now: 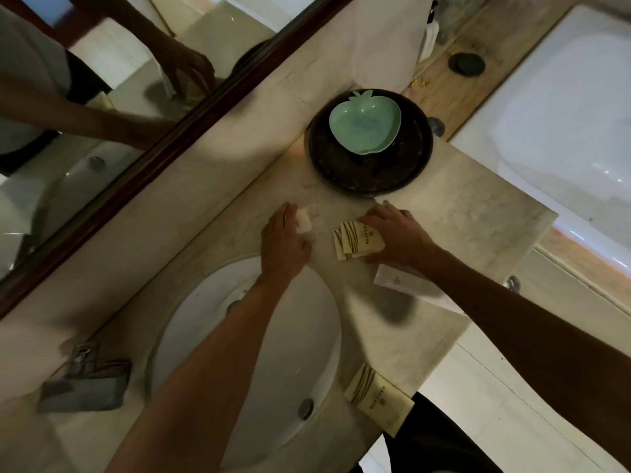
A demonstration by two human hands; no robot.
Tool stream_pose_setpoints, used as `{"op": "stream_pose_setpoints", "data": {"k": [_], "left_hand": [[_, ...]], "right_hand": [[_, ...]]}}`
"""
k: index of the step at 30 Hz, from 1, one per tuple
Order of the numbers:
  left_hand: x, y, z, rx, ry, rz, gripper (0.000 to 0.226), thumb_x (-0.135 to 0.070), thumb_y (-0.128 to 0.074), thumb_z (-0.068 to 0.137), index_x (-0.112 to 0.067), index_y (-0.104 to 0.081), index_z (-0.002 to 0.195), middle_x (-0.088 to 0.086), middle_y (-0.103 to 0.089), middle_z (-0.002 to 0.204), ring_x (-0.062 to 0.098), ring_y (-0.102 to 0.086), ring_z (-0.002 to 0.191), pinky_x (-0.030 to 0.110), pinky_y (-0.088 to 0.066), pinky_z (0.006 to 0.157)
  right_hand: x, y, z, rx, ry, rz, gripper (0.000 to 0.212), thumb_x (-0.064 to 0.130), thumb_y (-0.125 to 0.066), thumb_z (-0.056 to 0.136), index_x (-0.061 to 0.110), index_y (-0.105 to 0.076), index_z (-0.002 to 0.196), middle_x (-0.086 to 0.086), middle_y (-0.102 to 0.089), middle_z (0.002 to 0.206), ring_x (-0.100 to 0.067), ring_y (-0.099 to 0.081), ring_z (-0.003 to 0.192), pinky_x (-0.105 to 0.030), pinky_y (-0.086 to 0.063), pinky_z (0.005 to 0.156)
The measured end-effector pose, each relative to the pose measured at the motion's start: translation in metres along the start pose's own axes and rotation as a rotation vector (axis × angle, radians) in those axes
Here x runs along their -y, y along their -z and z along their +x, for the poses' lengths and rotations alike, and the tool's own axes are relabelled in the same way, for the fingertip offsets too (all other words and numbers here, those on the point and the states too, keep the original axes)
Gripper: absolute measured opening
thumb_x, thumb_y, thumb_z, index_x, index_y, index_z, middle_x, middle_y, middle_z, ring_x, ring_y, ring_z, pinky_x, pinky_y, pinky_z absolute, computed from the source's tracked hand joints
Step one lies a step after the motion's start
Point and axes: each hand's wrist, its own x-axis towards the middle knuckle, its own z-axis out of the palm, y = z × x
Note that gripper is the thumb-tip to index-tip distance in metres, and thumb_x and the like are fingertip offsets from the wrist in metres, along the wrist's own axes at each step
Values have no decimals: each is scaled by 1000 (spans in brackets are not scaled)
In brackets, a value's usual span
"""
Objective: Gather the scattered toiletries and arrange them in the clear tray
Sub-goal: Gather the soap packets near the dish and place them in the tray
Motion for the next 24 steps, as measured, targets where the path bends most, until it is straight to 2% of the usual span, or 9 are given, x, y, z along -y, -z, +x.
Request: {"op": "stream_pose_setpoints", "data": {"k": [2,4,7,10,14,18,22,24], "left_hand": [[5,4,11,93,-15,4,84,-38,-73,80,-12,-30,148,11,-37,151,29,-35,136,42,-29,112],[8,7,18,134,-63,9,76,-39,-73,80,-11,-39,141,13,-45,140,31,-45,126,41,-36,104],[9,6,20,133,-111,38,63,-40,-72,81,-12,-49,131,14,-49,127,32,-47,112,42,-43,90],[15,1,16,106,-47,-13,60,-41,-74,79,-10,-52,125,16,-47,125,33,-46,108,43,-43,87],[21,7,-3,50,10,-103,54,-34,-80,75,-6,-53,113,16,-48,115,33,-55,96,45,-49,82],[40,34,-61,11,68,-183,54,-26,-78,73,-7,-51,117,14,-52,116,33,-57,98,44,-47,82],[88,69,-153,1,165,-231,66,-30,-72,74,-16,-46,133,5,-55,126,26,-55,110,41,-45,93],[122,86,-213,-15,223,-222,70,-31,-75,73,-17,-46,135,4,-55,128,24,-53,112,36,-42,96]], "right_hand": [[1,-5,0,14,21,-2,76,44,-78,74,27,-47,141,-4,-44,140,-23,-39,126,-43,-38,104],[5,-9,2,9,55,12,70,43,-77,76,28,-49,139,-3,-47,137,-22,-41,122,-41,-40,102],[10,-13,6,35,52,27,82,49,-78,73,29,-41,144,-4,-45,139,-22,-41,121,-42,-40,103],[13,-15,12,71,28,7,96,59,-79,65,25,-38,145,-6,-41,140,-25,-39,121,-44,-38,103],[16,-12,21,90,24,-24,83,58,-84,58,24,-50,126,-5,-45,130,-24,-43,113,-45,-42,95],[40,-6,23,135,-40,28,69,43,-90,56,27,-52,111,-2,-60,113,-20,-58,97,-41,-53,83],[104,-11,1,120,25,93,72,33,-92,58,21,-54,119,-5,-64,112,-25,-61,98,-37,-49,79],[161,-25,-20,145,102,133,71,29,-92,58,22,-54,118,-2,-63,110,-22,-61,95,-35,-51,76]]}}
